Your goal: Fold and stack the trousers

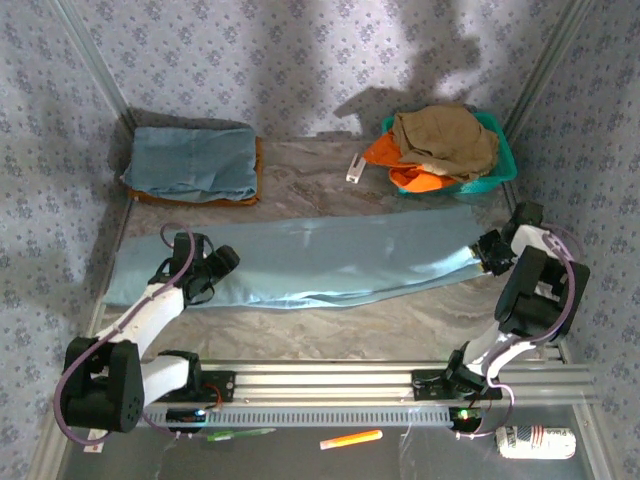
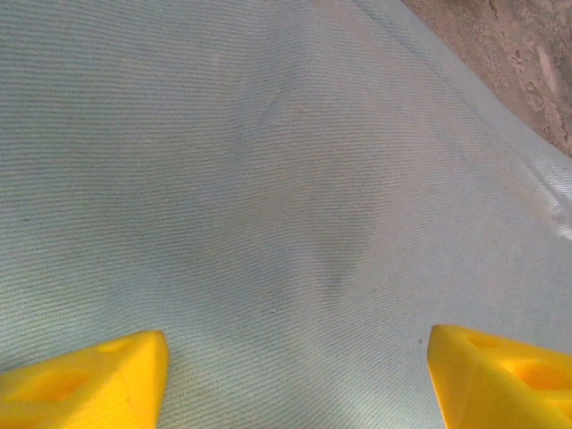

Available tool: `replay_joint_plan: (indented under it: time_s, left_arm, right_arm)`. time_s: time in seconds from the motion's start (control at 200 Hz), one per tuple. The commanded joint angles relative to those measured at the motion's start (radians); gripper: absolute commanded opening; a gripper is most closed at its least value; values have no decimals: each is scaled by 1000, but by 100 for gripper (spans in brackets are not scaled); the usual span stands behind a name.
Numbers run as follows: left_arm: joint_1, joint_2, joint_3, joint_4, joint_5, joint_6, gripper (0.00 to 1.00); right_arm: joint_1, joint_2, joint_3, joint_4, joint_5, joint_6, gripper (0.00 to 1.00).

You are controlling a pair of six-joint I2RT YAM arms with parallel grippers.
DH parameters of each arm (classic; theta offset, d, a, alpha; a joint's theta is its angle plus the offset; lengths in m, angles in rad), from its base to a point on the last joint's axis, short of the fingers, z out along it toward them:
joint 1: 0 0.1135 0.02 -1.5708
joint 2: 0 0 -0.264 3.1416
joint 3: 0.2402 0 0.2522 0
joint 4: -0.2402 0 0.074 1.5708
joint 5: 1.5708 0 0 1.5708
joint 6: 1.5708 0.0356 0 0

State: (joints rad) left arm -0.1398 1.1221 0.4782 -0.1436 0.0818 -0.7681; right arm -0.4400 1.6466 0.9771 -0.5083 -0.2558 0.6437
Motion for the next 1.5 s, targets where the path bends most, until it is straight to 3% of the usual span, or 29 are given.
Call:
replay_joint_plan:
  time_s: [0.0,0.265,0.39,0.54,0.595,0.65,0.775,1.059,1.129,1.159,1.309,1.494]
  left_arm:
    - [-5,1,-4,17,15,17,76]
    - [-4,-1,-3,13,15,26,76]
    - [-4,1,0,12,13,27,76]
    - [-5,-6,-3,12,13,28,76]
    - [-5,-8,-3,9,12,29,75]
    - [-5,-9,-4,10,10,27,75]
    - [-5,-12,-4,6,9,29,75]
    - [-5,-18,-4,7,7,24,75]
    - [-4,-19,-6,6,10,23,74]
    - [-5,-21,-6,6,10,22,75]
    - [-5,-26,-9,6,12,20,75]
    - [-4,-35,-10,3,13,16,75]
  right_arm:
    - [25,47,53,6,-15,-4,35]
    - [67,151,122,-36,-19,-24,43]
    - [75,154,121,-67,-10,-52,50]
    - [79,120,94,-88,41,-62,50]
    - [81,120,91,-88,53,-65,44]
    - [76,124,91,-88,42,-67,20]
    - [82,85,98,-88,46,-65,0]
    - [94,-6,93,-135,30,-59,0]
    - [104,-12,60,-149,18,-57,29]
    - [110,-13,44,-151,12,-57,36]
    - [125,-11,-24,-113,-25,-41,41]
    - [160,40,21,-110,-22,-24,39]
